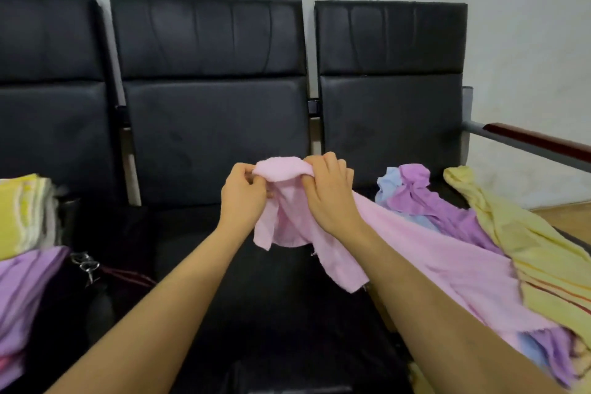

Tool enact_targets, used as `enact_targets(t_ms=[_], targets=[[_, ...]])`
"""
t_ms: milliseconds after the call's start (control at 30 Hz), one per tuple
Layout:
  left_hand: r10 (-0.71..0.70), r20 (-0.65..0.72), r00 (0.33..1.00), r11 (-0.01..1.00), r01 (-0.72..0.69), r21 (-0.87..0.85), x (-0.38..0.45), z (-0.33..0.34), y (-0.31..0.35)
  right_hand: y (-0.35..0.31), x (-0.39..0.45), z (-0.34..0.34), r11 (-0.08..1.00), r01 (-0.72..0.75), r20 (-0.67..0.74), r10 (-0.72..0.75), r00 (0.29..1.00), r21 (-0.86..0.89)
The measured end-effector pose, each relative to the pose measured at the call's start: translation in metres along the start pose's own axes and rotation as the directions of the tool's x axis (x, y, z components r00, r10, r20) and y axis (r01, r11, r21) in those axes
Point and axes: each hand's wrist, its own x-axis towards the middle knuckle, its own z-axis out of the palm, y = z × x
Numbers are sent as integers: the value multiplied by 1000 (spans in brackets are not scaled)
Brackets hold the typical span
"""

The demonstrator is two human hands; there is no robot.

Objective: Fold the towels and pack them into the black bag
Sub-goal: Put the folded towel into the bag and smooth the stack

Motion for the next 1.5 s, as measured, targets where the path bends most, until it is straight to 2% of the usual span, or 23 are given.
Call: enact_targets(t_ms=[67,233,333,433,500,567,667,733,800,933,1033,1133,1200,1233,1300,1367,1433,1500], targets=[[-50,-42,998,999,49,-11,-4,-17,-17,-14,-6,17,998,-32,73,28,997,56],[-118,-67,991,992,121,42,-15,-40,-52,-30,-18,55,913,-318,302,237,923,256],[-189,35,981,973,182,145,-19,-40,-73,-22,-30,72,878,-409,466,262,845,249],[-274,146,950,936,230,266,-27,-28,-93,-4,-40,75,854,-478,559,299,774,205],[-290,205,935,916,209,344,-35,-15,-104,12,-48,71,899,-430,605,296,740,85],[-277,271,922,896,146,420,-46,-1,-109,29,-61,67,961,-263,651,256,714,-89],[-285,448,848,862,22,507,-60,19,-124,51,-84,65,990,-103,767,143,625,-101],[-327,522,788,783,-84,617,-64,26,-138,59,-92,71,996,0,818,76,570,-93],[-360,495,791,656,-162,737,-63,24,-146,61,-94,81,992,60,833,64,550,-116],[-315,461,830,599,-204,775,-51,6,-162,49,-96,111,983,87,857,95,507,-161],[-351,405,844,561,-156,813,-40,-10,-173,32,-97,139,992,-12,853,114,510,-126],[-301,289,909,553,-81,829,-36,-20,-175,16,-94,157,983,-183,845,121,520,-28],[-245,203,948,540,-40,841,-35,-23,-176,8,-91,157,963,-269,796,142,588,28],[-214,177,961,526,-39,849,-36,-23,-175,5,-89,155,968,-249,743,156,651,15],[-154,170,973,505,-70,860,-39,-23,-171,1,-84,149,981,-167,609,191,770,-98],[-130,191,973,493,-104,864,-43,-21,-165,2,-80,144,958,-134,500,249,830,-255],[-181,219,959,461,-114,880,-48,-19,-159,6,-80,141,907,-107,458,304,835,-407],[-286,235,929,398,-108,911,-55,-16,-156,9,-83,138,859,-97,470,365,804,-502]])
